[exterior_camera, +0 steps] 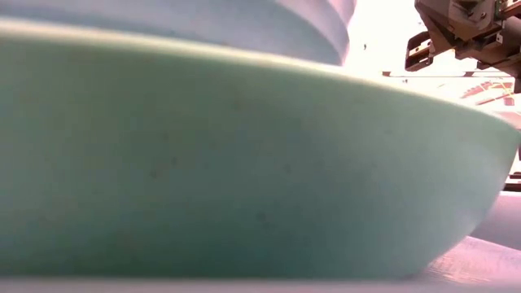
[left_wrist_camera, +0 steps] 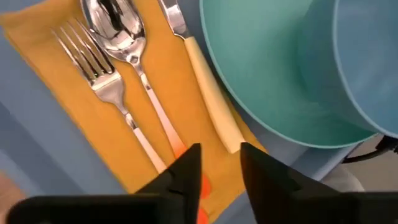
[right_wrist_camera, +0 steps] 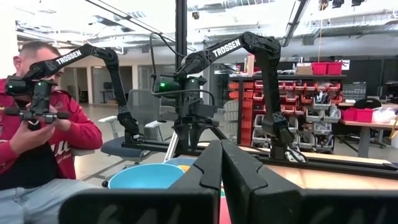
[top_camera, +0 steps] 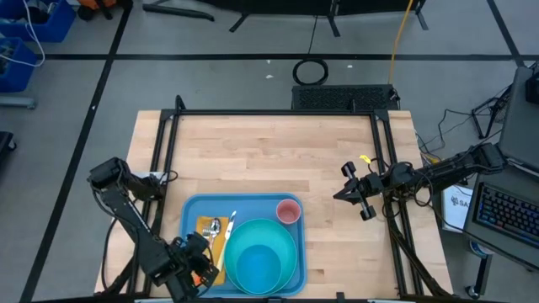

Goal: Set up tray
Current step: Put the light yellow table knife to the right of the orange spoon on the yellow table napkin

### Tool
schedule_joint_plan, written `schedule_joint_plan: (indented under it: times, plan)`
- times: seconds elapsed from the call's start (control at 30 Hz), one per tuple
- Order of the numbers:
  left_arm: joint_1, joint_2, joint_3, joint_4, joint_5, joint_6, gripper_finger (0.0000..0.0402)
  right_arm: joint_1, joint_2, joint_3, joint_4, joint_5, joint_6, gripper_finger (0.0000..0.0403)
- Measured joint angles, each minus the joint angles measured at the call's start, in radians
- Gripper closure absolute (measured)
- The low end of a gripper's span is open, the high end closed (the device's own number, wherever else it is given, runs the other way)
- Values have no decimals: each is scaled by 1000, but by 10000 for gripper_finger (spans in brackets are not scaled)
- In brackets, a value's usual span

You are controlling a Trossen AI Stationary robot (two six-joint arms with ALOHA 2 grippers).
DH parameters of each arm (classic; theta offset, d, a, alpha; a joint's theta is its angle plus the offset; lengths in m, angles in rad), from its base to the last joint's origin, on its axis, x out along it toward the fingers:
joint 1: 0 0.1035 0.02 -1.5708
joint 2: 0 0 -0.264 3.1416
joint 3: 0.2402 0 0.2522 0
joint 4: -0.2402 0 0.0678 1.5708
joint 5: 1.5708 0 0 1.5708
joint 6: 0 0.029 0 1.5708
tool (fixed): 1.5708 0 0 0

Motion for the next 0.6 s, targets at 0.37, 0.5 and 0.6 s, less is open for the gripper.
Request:
schedule_joint_plan:
  times: [0.37,0.5,0.6]
  plan:
    - [29,0,-116,175,23,31,230,0,0,0,0,0,0,403]
    - [44,0,-173,265,50,50,229,0,0,-1,0,0,0,403]
    - [58,0,-205,318,69,53,229,0,0,-1,0,0,0,403]
